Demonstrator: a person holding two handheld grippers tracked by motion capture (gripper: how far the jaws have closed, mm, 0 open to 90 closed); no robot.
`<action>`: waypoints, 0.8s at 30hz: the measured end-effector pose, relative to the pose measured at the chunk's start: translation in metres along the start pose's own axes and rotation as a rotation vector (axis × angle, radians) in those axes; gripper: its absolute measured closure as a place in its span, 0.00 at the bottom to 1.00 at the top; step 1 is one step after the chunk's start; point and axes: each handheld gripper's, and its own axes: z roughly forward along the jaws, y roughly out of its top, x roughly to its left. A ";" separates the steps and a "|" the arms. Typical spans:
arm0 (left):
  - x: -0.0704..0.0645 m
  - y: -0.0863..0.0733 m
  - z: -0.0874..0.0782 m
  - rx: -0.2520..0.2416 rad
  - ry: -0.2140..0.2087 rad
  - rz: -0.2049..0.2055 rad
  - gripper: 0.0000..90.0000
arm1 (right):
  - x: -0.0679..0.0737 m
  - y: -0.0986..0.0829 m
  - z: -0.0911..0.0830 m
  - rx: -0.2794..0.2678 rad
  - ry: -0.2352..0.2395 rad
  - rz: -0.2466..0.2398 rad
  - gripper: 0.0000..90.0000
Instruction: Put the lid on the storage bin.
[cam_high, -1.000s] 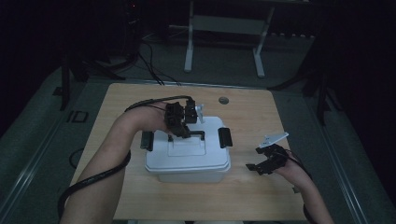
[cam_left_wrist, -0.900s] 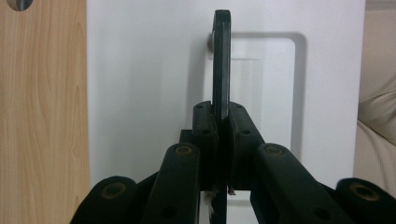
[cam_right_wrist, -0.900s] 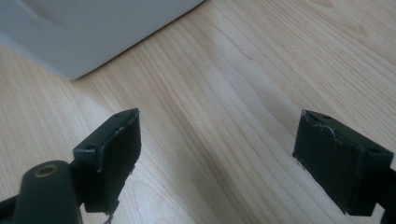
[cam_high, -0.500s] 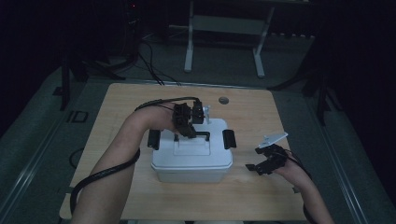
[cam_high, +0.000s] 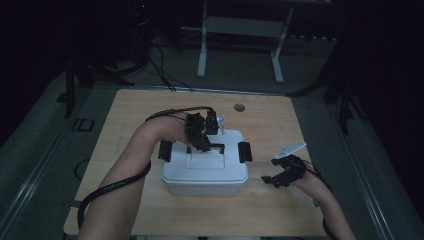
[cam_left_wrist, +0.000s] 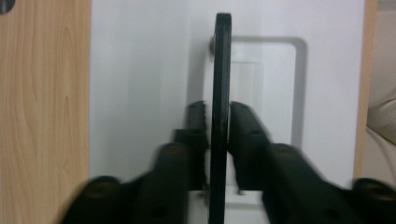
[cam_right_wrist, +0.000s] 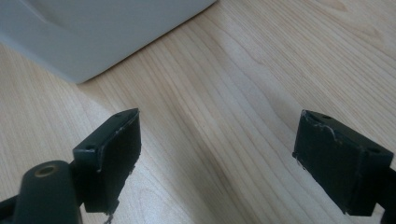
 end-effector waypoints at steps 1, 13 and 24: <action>0.000 -0.001 -0.002 -0.016 0.003 -0.006 0.75 | 0.000 0.000 0.000 0.000 0.000 -0.001 0.16; -0.001 -0.023 -0.011 -0.057 0.065 -0.093 0.17 | 0.000 0.001 -0.001 -0.020 -0.003 0.010 0.16; -0.010 -0.050 -0.016 -0.088 0.056 -0.134 0.16 | 0.002 -0.004 -0.003 -0.029 -0.005 0.022 0.16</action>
